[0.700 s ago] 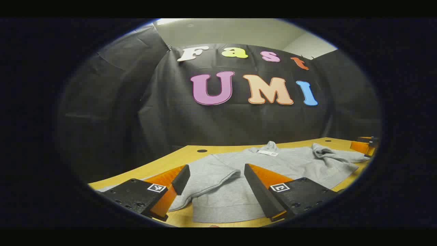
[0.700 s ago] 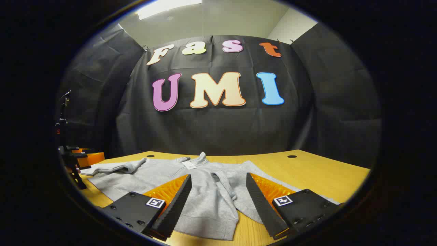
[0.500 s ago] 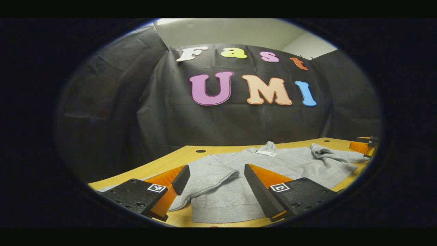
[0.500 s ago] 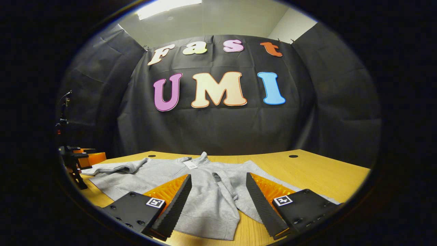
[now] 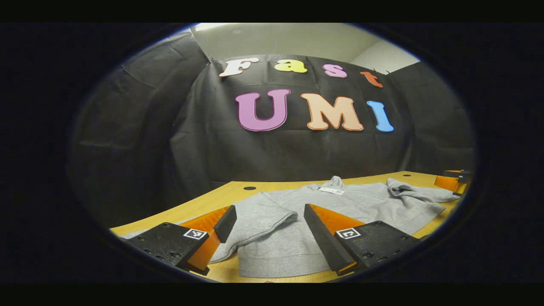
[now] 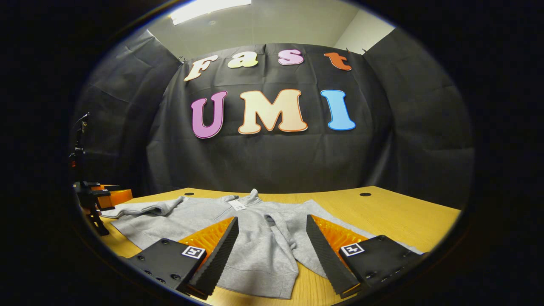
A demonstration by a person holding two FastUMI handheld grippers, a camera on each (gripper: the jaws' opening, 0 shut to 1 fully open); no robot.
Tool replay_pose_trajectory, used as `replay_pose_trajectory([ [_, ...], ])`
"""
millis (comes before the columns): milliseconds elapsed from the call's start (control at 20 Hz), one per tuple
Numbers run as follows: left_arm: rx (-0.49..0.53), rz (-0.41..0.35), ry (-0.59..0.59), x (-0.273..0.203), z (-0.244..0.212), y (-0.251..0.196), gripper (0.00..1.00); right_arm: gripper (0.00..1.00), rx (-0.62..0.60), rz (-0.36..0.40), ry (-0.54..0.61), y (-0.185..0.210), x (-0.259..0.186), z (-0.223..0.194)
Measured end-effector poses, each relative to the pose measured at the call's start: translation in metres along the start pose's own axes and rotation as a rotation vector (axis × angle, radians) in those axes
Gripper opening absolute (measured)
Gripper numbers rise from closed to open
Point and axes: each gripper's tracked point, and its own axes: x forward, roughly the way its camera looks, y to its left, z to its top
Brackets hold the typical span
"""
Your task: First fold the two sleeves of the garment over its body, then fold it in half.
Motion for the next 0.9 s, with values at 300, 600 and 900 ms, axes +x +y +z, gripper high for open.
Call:
replay_pose_trajectory([
  [300,0.000,-0.003,-0.001,0.001,-0.001,0.000,0.95,0.99,0.000,-0.002,0.001,0.000,0.000,0.000],
  [600,0.000,-0.002,-0.002,0.001,-0.001,0.000,0.94,0.99,0.008,0.016,0.022,0.003,0.001,-0.003],
  [900,-0.001,-0.002,-0.001,0.001,-0.002,-0.001,0.94,0.99,0.079,-0.067,0.069,-0.061,-0.011,0.034],
])
